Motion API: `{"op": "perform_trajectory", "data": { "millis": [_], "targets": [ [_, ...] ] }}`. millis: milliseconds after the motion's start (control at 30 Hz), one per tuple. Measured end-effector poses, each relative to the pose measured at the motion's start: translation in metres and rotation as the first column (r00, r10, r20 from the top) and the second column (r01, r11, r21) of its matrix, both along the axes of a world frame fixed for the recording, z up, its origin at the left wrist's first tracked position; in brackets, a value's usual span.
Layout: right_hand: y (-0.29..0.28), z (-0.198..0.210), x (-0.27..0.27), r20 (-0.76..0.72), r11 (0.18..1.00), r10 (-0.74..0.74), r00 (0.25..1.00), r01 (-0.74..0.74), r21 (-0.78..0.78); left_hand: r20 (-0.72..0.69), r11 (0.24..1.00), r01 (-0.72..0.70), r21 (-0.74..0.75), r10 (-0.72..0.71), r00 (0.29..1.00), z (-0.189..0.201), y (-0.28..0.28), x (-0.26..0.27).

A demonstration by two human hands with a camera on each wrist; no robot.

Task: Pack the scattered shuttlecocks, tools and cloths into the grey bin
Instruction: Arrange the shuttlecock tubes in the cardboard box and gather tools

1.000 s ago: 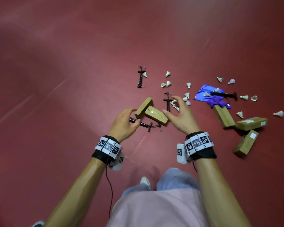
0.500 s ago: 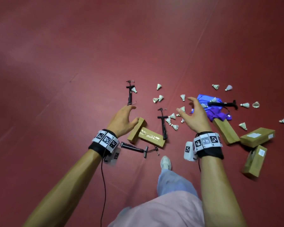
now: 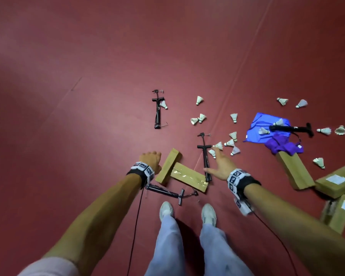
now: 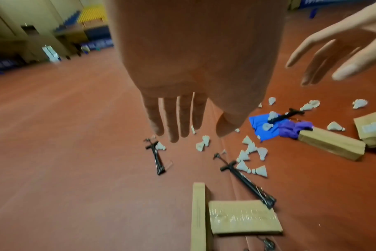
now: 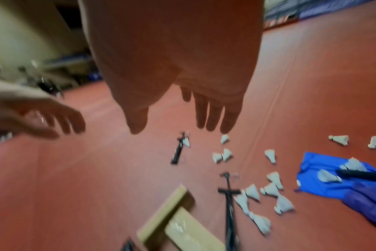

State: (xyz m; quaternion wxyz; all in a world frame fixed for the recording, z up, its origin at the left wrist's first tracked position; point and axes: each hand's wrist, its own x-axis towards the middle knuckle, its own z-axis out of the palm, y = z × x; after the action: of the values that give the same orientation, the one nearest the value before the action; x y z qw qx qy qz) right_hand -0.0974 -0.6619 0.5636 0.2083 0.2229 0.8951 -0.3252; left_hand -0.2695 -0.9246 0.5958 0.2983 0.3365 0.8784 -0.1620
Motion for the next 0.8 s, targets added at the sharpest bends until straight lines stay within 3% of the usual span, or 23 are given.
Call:
{"op": "perform_trajectory", "data": {
  "millis": [200, 500, 667, 800],
  "targets": [
    [-0.010, -0.172, 0.003, 0.226, 0.986, 0.131, 0.965, -0.150, 0.070, 0.151, 0.998, 0.018, -0.055, -0.009, 0.989, -0.184, -0.032, -0.007],
    [-0.032, -0.420, -0.020, 0.298, 0.941, 0.299, 0.907, -0.331, 0.065, 0.152, 0.999, -0.042, -0.017, 0.044, 0.987, -0.440, -0.074, -0.025],
    [-0.045, -0.532, -0.034, 0.308, 0.918, 0.347, 0.886, -0.388, 0.083, 0.128, 0.989, -0.148, 0.005, 0.146, 0.981, -0.547, -0.085, -0.034],
    [-0.059, -0.588, -0.050, 0.362, 0.902, 0.373, 0.855, -0.426, 0.076, 0.132, 0.974, -0.226, 0.014, 0.223, 0.966, -0.594, -0.095, -0.034]
  ]
}}
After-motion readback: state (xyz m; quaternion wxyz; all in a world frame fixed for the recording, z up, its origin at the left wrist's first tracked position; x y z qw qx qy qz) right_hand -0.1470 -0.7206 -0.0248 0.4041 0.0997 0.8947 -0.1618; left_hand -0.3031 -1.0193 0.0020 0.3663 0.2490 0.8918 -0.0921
